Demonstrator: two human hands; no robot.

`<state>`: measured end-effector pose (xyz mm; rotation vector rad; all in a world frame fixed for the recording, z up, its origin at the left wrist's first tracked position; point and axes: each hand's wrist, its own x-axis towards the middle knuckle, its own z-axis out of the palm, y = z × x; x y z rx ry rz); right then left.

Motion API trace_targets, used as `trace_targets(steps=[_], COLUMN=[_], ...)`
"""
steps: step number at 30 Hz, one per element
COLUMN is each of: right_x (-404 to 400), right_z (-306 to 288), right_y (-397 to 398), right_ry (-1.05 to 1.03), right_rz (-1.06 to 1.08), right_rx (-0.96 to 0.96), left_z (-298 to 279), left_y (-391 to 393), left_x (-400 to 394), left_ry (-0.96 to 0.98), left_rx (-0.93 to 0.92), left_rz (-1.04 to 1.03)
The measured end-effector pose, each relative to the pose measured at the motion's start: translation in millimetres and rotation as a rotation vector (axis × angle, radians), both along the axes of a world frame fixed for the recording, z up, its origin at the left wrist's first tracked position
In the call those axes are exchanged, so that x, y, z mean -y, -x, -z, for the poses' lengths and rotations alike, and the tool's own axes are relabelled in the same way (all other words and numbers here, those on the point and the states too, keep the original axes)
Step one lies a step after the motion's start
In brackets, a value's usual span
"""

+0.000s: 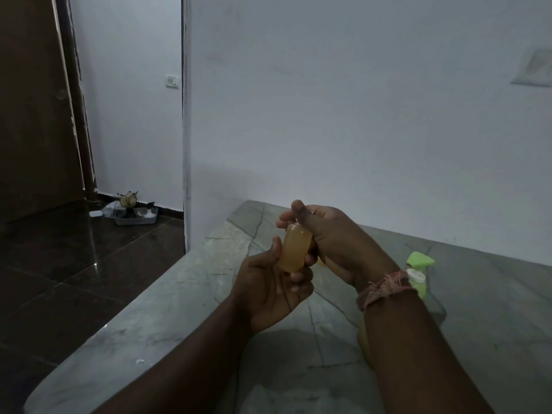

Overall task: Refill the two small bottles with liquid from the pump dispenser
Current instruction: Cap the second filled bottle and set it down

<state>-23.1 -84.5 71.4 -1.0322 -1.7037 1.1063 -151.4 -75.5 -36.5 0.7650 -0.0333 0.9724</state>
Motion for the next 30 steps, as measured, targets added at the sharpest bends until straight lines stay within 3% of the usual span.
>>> trace_targets(steps=[5, 9, 13, 17, 24, 30], right_x=[1.3, -1.2, -0.5, -0.4, 5.6, -2.5], right_z=[12.0, 29.2, 39.2, 32.8, -16.1, -59.0], right_y=[9.2, 18.3, 29.6, 28.3, 0.7, -20.2], right_ry=[-0.005, -0.056, -0.107, -0.065, -0.01, -0.035], right_rz=[0.225, 0.435, 0.581, 0.515, 0.385, 0.415], right_rx=[0.08, 0.133, 0.13, 0.252, 0.668, 0.8], left_z=[0.9, 9.2, 13.7, 13.9, 8.8, 4.2], left_y=[-3.7, -11.9, -17.7, -16.1, -23.8, -25.0], left_x=[1.1, -0.3, -3.5, -5.0, 2.4, 3.3], left_ry=[-0.005, -0.096, -0.166, -0.199, -0.254, -0.238], left_rx=[-0.12, -0.363, -0.424, -0.492, -0.676, -0.795], left_rz=[-0.135, -0.388, -0.518, -0.584, -0.691, -0.767])
